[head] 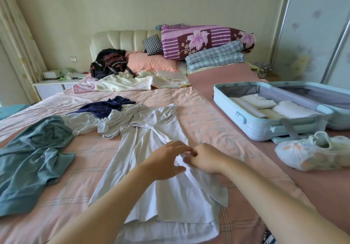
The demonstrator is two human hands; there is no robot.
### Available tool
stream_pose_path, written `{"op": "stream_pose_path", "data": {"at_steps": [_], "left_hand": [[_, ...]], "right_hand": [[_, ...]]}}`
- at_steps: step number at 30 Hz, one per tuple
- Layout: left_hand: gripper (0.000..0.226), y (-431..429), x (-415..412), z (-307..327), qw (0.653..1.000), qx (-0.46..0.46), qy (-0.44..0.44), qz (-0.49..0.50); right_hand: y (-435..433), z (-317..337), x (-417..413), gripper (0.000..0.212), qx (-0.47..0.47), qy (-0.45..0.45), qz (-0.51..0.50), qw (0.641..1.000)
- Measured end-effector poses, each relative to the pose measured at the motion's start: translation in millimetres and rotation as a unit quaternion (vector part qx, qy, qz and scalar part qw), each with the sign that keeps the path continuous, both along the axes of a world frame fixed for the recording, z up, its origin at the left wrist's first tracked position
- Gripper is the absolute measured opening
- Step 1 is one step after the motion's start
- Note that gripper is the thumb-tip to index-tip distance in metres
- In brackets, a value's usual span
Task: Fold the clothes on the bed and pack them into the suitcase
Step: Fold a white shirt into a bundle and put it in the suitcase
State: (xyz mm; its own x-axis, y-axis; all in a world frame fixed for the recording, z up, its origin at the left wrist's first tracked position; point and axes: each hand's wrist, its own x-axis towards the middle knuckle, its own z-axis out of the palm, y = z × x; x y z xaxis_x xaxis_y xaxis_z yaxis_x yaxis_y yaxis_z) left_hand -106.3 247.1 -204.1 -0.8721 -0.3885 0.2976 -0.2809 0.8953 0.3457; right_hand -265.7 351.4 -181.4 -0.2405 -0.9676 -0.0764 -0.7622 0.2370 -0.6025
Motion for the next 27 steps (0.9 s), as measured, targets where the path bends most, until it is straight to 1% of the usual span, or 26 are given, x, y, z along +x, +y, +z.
{"op": "stream_pose_path", "data": {"at_steps": [2,4,5,6,7,8,9,11,12,13,15,16,18,19,20,21,22,23,25,27], "left_hand": [[0.024,6.3,7.0,7.0,0.998,-0.028,0.038,0.053],[0.009,5.3,21.0,12.6,0.993,-0.042,0.044,0.102],[0.007,2.9,30.1,13.6,0.993,-0.042,0.024,0.111],[0.007,0.5,39.6,13.2,0.992,-0.045,-0.017,0.117],[0.007,-0.9,49.1,12.2,0.99,-0.044,-0.064,0.118],[0.009,-2.8,57.7,10.5,0.986,-0.039,-0.105,0.121],[0.013,-4.0,65.5,8.0,0.982,-0.034,-0.137,0.127],[0.028,-1.7,76.4,4.0,0.973,-0.039,-0.168,0.151],[0.032,2.0,79.4,3.7,0.973,-0.05,-0.162,0.158],[0.03,9.0,81.2,5.4,0.976,-0.062,-0.141,0.153],[0.008,27.5,84.2,8.4,0.989,-0.054,-0.091,0.099],[0.01,37.8,84.8,9.2,0.993,-0.036,-0.093,0.064],[0.041,58.2,85.5,2.9,0.986,-0.001,-0.165,0.006],[0.051,66.2,84.7,-2.3,0.978,-0.014,-0.208,-0.013],[0.055,71.9,83.7,-7.7,0.97,-0.042,-0.238,-0.027],[0.054,75.2,82.6,-12.4,0.965,-0.071,-0.251,-0.033],[0.049,75.5,81.9,-16.3,0.964,-0.082,-0.249,-0.033],[0.04,75.8,82.0,-16.5,0.967,-0.072,-0.242,-0.03],[0.024,72.6,84.2,-12.6,0.975,-0.014,-0.222,-0.01],[0.017,68.9,87.2,-3.8,0.976,0.04,-0.214,0.027]], "right_hand": [[8.4,4.0,8.4,0.023,-0.003,-0.11,0.02,0.994],[17.6,7.6,14.8,0.018,0.031,-0.248,0.041,0.967],[20.8,9.3,17.9,0.019,0.059,-0.303,0.061,0.949],[24.1,10.6,21.3,0.021,0.088,-0.337,0.084,0.934],[25.8,10.3,23.9,0.024,0.111,-0.347,0.104,0.925],[27.3,9.6,26.9,0.026,0.127,-0.333,0.117,0.927],[28.0,6.6,29.2,0.027,0.132,-0.303,0.122,0.936],[29.0,-2.1,31.8,0.023,0.122,-0.239,0.112,0.957],[29.0,-6.6,32.0,0.02,0.116,-0.208,0.106,0.965],[29.4,-10.3,32.5,0.017,0.113,-0.173,0.109,0.972],[32.7,-14.2,34.1,0.017,0.113,-0.072,0.145,0.98],[35.7,-15.7,36.2,0.024,0.117,-0.014,0.17,0.978],[43.7,-18.5,44.2,0.039,0.134,0.084,0.205,0.966],[47.2,-20.5,48.4,0.044,0.137,0.125,0.215,0.959],[49.9,-23.1,52.2,0.046,0.135,0.158,0.222,0.953],[51.4,-25.9,54.7,0.044,0.127,0.178,0.225,0.95],[51.8,-28.9,55.8,0.038,0.114,0.182,0.222,0.951],[52.8,-30.7,55.6,0.031,0.1,0.171,0.213,0.957],[55.1,-32.1,52.0,0.022,0.085,0.14,0.19,0.968],[58.4,-29.5,48.0,0.019,0.07,0.114,0.175,0.976]]}}
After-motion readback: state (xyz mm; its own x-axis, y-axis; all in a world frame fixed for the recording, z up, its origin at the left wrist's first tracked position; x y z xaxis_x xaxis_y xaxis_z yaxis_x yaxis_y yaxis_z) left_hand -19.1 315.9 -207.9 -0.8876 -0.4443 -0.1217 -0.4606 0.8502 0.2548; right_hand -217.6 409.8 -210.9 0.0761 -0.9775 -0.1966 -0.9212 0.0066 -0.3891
